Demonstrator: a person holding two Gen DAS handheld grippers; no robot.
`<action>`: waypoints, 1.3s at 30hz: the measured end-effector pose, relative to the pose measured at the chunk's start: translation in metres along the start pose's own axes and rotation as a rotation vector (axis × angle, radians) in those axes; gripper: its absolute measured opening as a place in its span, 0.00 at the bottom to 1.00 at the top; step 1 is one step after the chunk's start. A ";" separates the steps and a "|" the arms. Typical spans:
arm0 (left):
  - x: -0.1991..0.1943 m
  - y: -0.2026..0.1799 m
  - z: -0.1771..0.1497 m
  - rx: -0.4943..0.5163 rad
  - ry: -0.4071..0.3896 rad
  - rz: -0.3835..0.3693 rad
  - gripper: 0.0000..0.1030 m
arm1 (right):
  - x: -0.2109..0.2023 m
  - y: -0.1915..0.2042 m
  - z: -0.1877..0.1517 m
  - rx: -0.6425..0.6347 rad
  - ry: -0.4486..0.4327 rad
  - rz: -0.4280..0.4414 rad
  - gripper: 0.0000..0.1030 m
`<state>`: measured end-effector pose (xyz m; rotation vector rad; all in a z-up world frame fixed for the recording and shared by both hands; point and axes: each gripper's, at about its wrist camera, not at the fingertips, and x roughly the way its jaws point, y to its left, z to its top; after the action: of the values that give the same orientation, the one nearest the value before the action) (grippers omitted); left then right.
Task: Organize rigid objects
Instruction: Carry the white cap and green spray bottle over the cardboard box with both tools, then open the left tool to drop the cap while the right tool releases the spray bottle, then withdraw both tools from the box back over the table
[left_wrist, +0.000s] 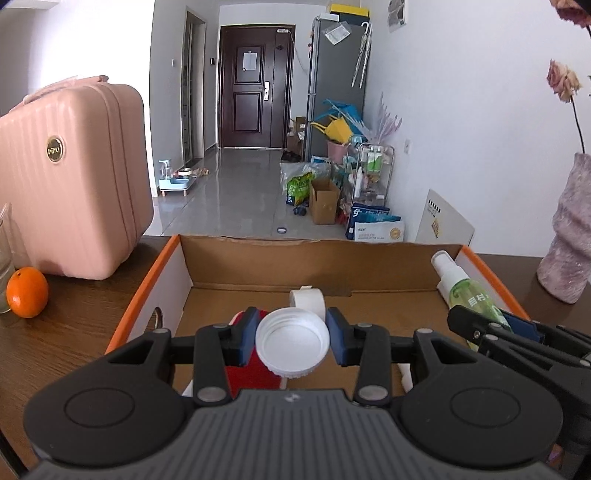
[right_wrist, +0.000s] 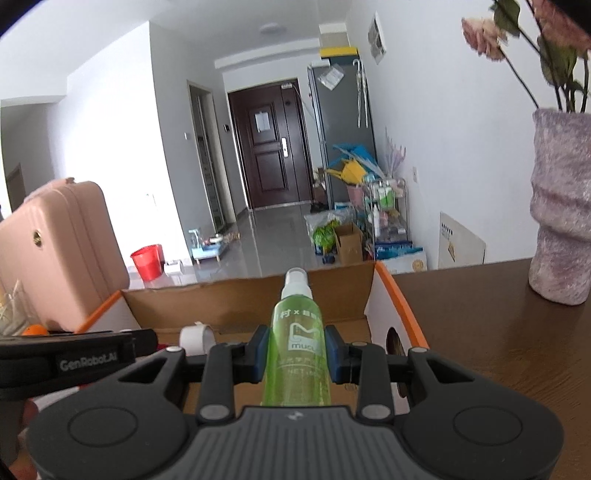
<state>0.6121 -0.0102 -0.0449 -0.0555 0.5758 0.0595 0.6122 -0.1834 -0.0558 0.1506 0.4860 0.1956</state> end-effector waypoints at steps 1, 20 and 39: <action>0.001 -0.001 0.000 0.005 0.001 -0.001 0.40 | 0.002 -0.001 -0.001 0.003 0.008 -0.001 0.30; 0.008 -0.004 -0.007 0.053 0.020 0.033 0.44 | 0.013 -0.002 -0.014 -0.007 0.067 -0.012 0.29; -0.021 0.011 -0.002 -0.023 -0.070 0.096 1.00 | -0.006 0.006 -0.015 -0.044 -0.017 0.005 0.97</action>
<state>0.5930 0.0001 -0.0355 -0.0478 0.5076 0.1604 0.5991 -0.1773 -0.0649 0.1107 0.4641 0.2098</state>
